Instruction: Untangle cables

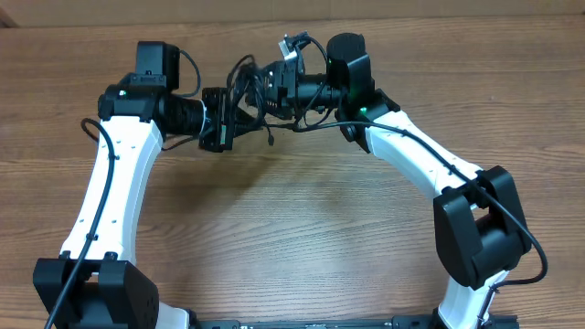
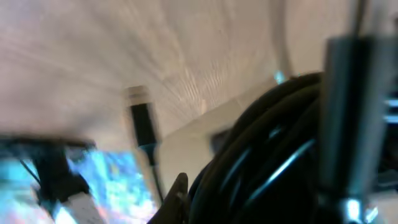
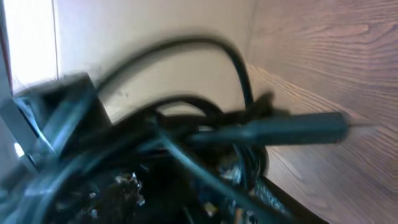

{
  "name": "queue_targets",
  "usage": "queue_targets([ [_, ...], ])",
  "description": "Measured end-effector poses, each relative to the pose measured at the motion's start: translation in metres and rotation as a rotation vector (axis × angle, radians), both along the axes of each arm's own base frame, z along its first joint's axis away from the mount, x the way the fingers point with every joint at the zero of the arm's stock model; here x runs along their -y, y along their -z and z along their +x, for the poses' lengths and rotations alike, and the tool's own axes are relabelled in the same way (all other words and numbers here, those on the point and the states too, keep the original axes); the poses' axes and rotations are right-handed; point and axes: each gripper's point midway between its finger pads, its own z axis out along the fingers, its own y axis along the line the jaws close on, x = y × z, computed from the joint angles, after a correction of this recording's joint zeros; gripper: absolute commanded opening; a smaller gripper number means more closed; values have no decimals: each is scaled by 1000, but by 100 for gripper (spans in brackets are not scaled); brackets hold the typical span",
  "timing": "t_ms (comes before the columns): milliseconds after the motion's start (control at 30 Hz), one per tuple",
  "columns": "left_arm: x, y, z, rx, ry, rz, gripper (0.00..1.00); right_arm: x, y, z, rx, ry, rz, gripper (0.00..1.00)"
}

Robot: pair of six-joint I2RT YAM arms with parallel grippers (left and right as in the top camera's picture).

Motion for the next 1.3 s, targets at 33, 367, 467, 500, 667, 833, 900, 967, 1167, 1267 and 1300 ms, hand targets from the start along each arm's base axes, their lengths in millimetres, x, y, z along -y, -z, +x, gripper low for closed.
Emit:
queue_targets([
  [33,-1,-3,4,77,36,8,4,1,3,-4,11,-21,-7,59],
  [367,-46,0,30,607,281,244,4,60,64,10,-31,30,-211,54],
  [467,-50,6,30,787,445,360,4,96,93,21,-99,117,-330,50],
  [500,-52,10,29,808,484,399,4,105,99,22,-112,132,-356,50],
  [667,-64,37,31,808,650,678,4,122,85,10,-12,150,-464,50],
  [833,-88,54,31,616,578,899,4,90,-9,-33,286,128,-442,49],
  [900,-93,53,35,605,533,912,4,76,-16,-45,319,97,-437,49],
  [967,-86,50,37,636,538,878,4,67,-9,-50,321,81,-457,49],
  [1167,-49,40,25,730,607,656,4,42,-1,-56,361,47,-460,43],
  [1267,-36,35,15,738,620,556,4,31,0,-58,385,31,-449,42],
  [1300,-32,34,12,737,626,529,4,28,2,-59,385,25,-449,42],
])
